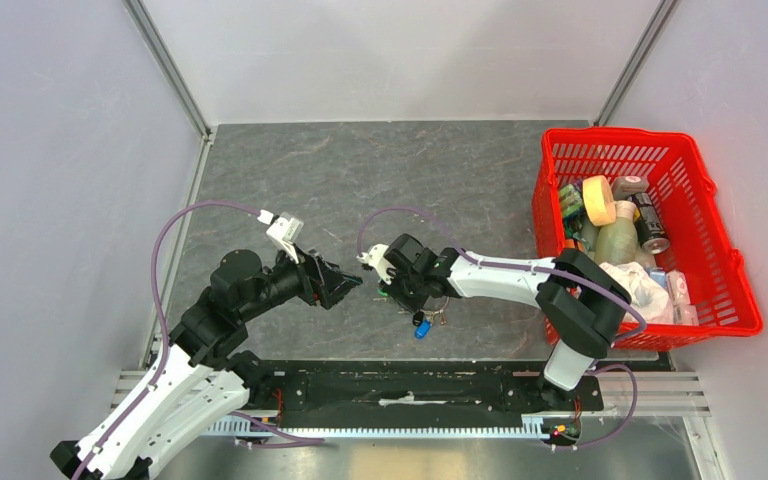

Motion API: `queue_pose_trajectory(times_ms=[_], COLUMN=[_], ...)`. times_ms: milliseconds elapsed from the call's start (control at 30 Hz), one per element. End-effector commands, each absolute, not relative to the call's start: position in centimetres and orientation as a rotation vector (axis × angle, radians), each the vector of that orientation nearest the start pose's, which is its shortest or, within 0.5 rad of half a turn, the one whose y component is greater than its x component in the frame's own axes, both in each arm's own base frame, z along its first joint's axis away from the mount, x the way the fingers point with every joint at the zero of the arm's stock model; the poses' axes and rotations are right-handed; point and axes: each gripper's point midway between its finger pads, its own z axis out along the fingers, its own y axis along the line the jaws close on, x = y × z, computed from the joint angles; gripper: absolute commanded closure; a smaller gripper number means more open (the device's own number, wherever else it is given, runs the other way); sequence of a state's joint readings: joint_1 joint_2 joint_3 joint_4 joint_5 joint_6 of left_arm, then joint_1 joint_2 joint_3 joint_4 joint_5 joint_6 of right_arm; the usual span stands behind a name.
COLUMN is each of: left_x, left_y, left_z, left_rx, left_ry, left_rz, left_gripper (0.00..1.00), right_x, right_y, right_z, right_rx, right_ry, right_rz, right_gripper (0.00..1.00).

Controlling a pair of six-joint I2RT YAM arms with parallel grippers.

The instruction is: Put the keys on the keyring

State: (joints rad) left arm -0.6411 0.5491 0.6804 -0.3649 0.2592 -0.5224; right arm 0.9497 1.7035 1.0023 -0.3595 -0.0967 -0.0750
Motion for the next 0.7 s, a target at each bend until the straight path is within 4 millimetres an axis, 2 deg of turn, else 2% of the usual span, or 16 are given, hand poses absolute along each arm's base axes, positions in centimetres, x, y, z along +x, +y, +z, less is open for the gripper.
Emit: queue_pose_trajectory(times_ms=[0,433,500,667], left_x=[16.59,16.65,16.65,16.67], left_y=[-20.26,-20.30,-20.31,-20.36], left_z=[26.12,26.00,25.93,25.96], left_rx=[0.335,0.335,0.334,0.335], left_ry=[1.855,1.861,1.863,1.863], left_rz=[-1.024,-1.023,-1.023,-1.024], left_gripper=[0.18,0.18,0.18,0.18], right_x=[20.68,20.42,20.42,20.51], right_y=[31.22,30.98,31.01,31.17], right_z=[2.53,1.84,1.82,2.18], right_rx=[-1.344,-1.378,-1.379,-1.378], right_ry=[2.320,2.331,2.330,2.322], right_rz=[0.413,0.407,0.406,0.412], right_gripper=[0.76,0.73,0.78,0.99])
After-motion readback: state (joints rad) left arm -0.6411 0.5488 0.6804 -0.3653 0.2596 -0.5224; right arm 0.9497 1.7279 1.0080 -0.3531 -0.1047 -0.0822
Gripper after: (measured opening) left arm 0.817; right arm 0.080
